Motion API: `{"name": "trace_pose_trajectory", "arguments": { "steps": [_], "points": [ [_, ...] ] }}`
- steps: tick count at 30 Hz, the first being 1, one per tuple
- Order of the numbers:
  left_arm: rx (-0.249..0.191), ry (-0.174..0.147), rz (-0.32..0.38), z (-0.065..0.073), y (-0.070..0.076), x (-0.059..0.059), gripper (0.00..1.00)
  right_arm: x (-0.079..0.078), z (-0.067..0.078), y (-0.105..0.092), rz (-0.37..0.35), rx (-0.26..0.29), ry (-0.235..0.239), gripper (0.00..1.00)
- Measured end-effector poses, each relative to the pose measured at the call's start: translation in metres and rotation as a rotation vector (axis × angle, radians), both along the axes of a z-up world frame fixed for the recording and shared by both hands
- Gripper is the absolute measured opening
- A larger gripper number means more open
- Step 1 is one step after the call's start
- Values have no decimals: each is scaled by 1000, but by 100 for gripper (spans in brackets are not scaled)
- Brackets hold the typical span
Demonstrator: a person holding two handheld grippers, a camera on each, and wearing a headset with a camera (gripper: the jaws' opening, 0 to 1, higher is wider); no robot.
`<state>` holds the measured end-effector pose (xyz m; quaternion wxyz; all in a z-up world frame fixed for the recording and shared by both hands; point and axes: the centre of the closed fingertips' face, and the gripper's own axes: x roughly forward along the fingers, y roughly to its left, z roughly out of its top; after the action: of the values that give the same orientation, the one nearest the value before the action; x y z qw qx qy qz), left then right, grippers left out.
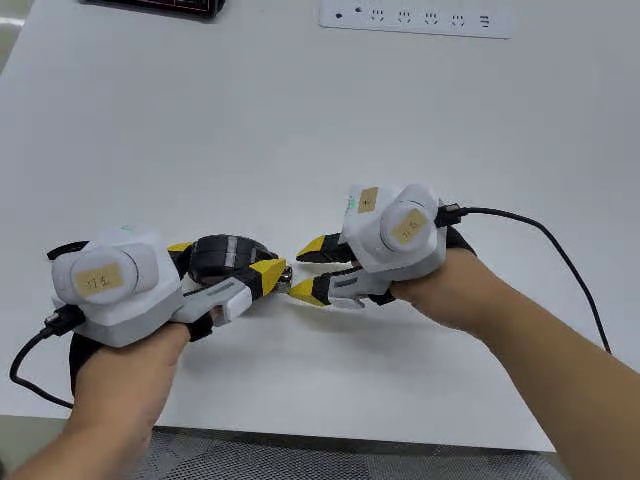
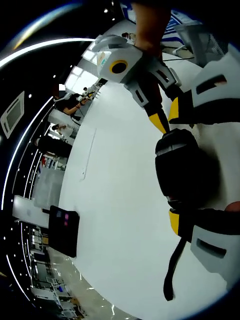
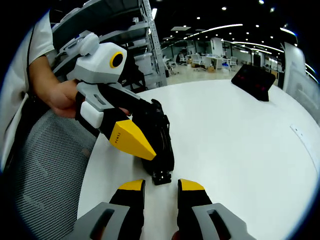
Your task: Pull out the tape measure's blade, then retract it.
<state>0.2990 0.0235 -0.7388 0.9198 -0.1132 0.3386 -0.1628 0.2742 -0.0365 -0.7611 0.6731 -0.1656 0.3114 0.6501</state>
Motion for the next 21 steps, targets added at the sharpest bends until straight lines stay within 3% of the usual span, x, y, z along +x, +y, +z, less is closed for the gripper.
{"name": "trace_pose_trajectory", "arguments": {
  "steps": [12,17,18,21],
  "points": [
    [20,-14,-71,7,-2,-5,68,-3,8,-12,-47,17,4,29],
    [82,-50,-157,15,-2,-10,73,-5,14,-23,-75,20,-6,35],
    [117,-65,-193,16,-1,-11,74,-6,15,-26,-80,14,-12,36],
    [117,-71,-210,21,0,-13,77,-5,18,-33,-97,15,-20,41]
  ]
}}
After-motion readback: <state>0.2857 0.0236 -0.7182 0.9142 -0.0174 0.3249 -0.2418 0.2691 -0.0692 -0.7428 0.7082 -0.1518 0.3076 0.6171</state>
